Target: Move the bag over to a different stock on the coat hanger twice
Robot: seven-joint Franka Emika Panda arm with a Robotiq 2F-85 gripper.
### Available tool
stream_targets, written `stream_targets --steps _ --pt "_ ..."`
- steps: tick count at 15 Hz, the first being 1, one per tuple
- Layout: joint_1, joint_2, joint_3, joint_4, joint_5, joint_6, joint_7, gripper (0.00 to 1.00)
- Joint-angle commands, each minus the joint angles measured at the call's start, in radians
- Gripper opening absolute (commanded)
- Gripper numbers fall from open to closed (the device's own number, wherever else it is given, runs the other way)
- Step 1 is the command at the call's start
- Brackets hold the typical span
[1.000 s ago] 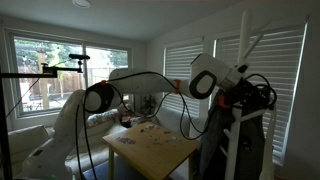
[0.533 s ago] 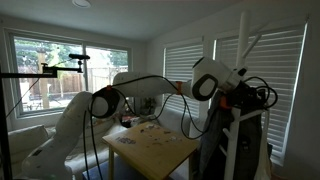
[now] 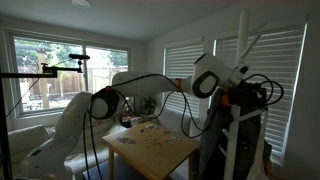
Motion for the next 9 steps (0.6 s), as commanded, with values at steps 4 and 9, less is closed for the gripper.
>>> stream_targets --steps 4,9 --pt "-0.036 -0.026 0.058 0.021 0.038 -0.101 -0.148 0.01" --pt "-0.059 -0.036 0.069 0.027 0.028 -0.122 -0.213 0.01"
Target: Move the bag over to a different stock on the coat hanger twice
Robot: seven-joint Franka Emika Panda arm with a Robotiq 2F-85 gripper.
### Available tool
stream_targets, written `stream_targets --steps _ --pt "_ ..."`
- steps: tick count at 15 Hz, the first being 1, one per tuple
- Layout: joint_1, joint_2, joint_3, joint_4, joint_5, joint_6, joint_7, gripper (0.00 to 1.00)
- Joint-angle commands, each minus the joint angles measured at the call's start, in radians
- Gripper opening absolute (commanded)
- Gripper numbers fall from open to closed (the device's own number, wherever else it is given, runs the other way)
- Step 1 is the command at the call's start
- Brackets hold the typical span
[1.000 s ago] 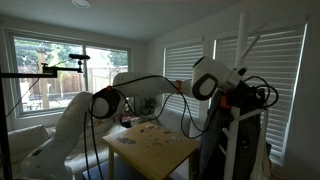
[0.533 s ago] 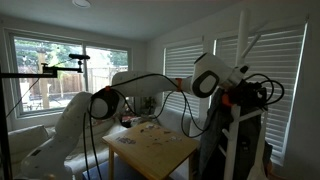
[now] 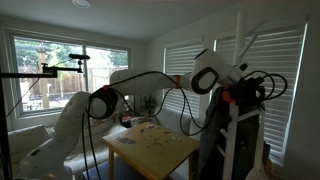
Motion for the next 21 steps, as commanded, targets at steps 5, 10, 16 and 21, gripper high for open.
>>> stream_targets --steps 5,10,16,21 --pt "-0.049 -0.034 0.024 0.004 0.027 -0.057 -0.111 0.01" --pt "-0.053 -0.039 0.044 -0.004 0.036 -0.093 -0.151 0.01" --pt "-0.061 -0.019 0.088 0.016 0.082 -0.075 -0.172 0.01" --pt "-0.058 -0.027 0.090 0.007 0.082 -0.097 -0.198 0.29"
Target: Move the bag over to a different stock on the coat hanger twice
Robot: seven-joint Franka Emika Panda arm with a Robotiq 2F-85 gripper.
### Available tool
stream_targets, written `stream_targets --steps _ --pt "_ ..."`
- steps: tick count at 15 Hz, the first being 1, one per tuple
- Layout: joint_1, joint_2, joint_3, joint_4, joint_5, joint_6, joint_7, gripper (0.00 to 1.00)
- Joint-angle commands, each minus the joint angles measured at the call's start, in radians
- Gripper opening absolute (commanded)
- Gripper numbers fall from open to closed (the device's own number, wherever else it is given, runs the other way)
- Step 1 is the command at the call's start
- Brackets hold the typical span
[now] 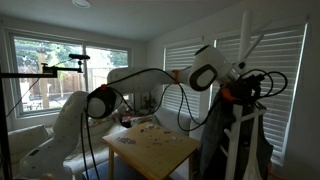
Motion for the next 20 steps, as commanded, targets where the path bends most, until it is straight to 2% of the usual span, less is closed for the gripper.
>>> stream_targets --steps 1,11,15,20 --pt "-0.011 -0.013 0.006 -0.001 0.006 -0.035 -0.030 0.29" --pt "0.005 -0.149 -0.041 -0.119 -0.010 -0.164 0.136 0.97" --pt "0.002 -0.235 -0.046 -0.206 -0.008 -0.235 0.241 1.00" --pt "0.021 -0.320 -0.081 -0.326 -0.084 -0.324 0.484 1.00"
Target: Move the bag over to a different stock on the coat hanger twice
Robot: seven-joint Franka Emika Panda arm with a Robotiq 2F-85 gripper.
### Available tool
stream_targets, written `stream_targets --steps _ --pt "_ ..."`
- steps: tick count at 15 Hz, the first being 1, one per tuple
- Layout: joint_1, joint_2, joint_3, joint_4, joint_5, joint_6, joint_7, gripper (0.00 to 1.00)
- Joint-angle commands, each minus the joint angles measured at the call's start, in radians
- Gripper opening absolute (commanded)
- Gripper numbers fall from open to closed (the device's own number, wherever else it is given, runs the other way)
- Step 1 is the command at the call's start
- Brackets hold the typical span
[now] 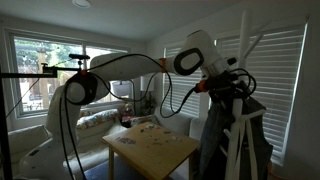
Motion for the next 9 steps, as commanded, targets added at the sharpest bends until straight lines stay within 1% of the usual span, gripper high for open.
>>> stream_targets --steps 1,5,7,9 --pt "0.021 -0.091 -0.034 -0.132 -0.073 -0.044 0.195 1.00" --pt "0.026 -0.129 -0.051 -0.196 -0.170 -0.061 0.426 1.00" --pt "0.021 -0.142 -0.055 -0.210 -0.203 -0.101 0.527 1.00" --pt "0.014 -0.147 -0.059 -0.213 -0.209 -0.151 0.617 1.00"
